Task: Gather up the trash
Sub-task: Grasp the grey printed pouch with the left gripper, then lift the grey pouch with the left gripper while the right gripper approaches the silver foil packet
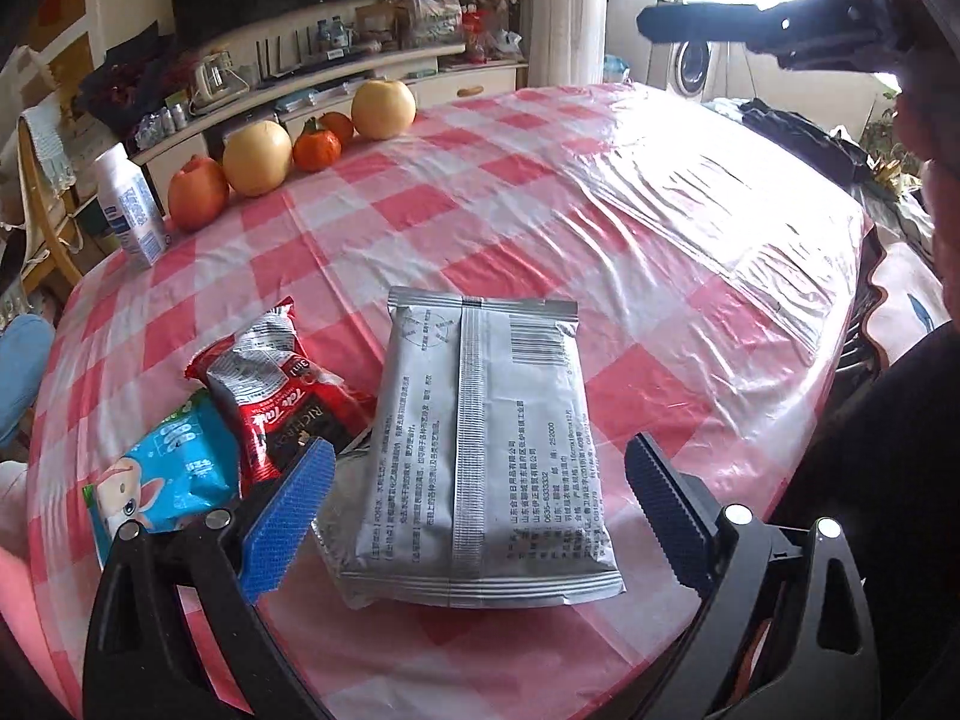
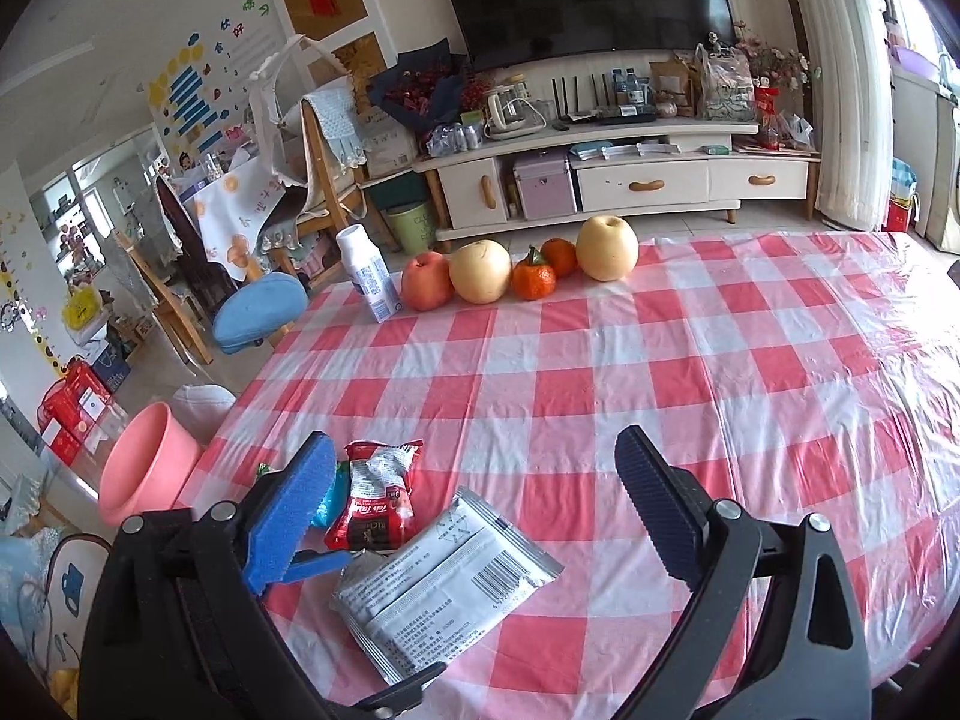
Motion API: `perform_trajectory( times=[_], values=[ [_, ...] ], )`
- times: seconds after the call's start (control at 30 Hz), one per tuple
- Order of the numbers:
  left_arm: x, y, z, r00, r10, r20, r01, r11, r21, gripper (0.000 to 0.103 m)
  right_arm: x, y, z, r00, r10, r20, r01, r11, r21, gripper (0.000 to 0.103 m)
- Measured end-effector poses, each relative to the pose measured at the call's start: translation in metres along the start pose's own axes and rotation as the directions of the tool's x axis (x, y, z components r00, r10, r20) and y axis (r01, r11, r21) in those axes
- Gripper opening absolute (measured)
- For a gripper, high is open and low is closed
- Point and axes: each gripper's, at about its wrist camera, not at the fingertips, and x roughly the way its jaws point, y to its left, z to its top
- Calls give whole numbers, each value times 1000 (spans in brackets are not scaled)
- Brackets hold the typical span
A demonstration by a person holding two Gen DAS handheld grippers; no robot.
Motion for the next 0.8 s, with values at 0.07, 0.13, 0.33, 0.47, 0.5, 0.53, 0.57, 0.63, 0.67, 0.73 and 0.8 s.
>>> perform_trajectory(
  times=[0.07, 0.13, 0.33, 0.47, 0.5, 0.53, 0.57, 0.63, 0.67, 0.73, 0.8],
  values=[
    [9, 0, 4, 999, -13, -29, 13, 1000, -4, 96, -2, -4, 1, 1000, 7, 4, -7, 1000, 10, 95],
    [17, -1, 6, 998, 5, -55, -5, 1000, 3, 96, -2, -8, 1, 1000, 12, 4, -12, 1000, 24, 95],
    [33, 3, 10, 996, 19, -93, -21, 1000, -20, 96, 0, -18, 2, 1000, 19, -8, -18, 998, 61, 95],
    [34, 0, 13, 995, 31, -91, -32, 999, -17, 96, 0, -23, 2, 1000, 22, -13, -21, 997, 77, 95],
    [34, 0, 13, 995, 33, -90, -35, 999, -21, 96, 1, -24, 2, 1000, 23, -15, -21, 997, 80, 95],
    [35, 0, 13, 995, 35, -91, -37, 999, -23, 96, 2, -25, 1, 1000, 23, -19, -21, 996, 81, 95],
    [36, -1, 13, 995, 39, -92, -41, 999, -25, 96, 3, -25, 1, 999, 24, -23, -22, 996, 81, 95],
    [37, -2, 14, 994, 52, -95, -54, 998, -22, 96, 5, -25, 0, 999, 29, -34, -26, 996, 81, 95],
    [38, -3, 14, 994, 58, -96, -60, 998, -21, 96, 6, -25, 0, 999, 35, -41, -32, 996, 81, 95],
    [39, -4, 15, 993, 63, -96, -66, 998, -22, 95, 7, -23, -1, 998, 44, -49, -41, 996, 78, 95],
    [38, -5, 16, 994, 73, -86, -75, 997, -19, 85, 9, -21, -1, 997, 44, -58, -40, 997, 72, 95]
  ],
)
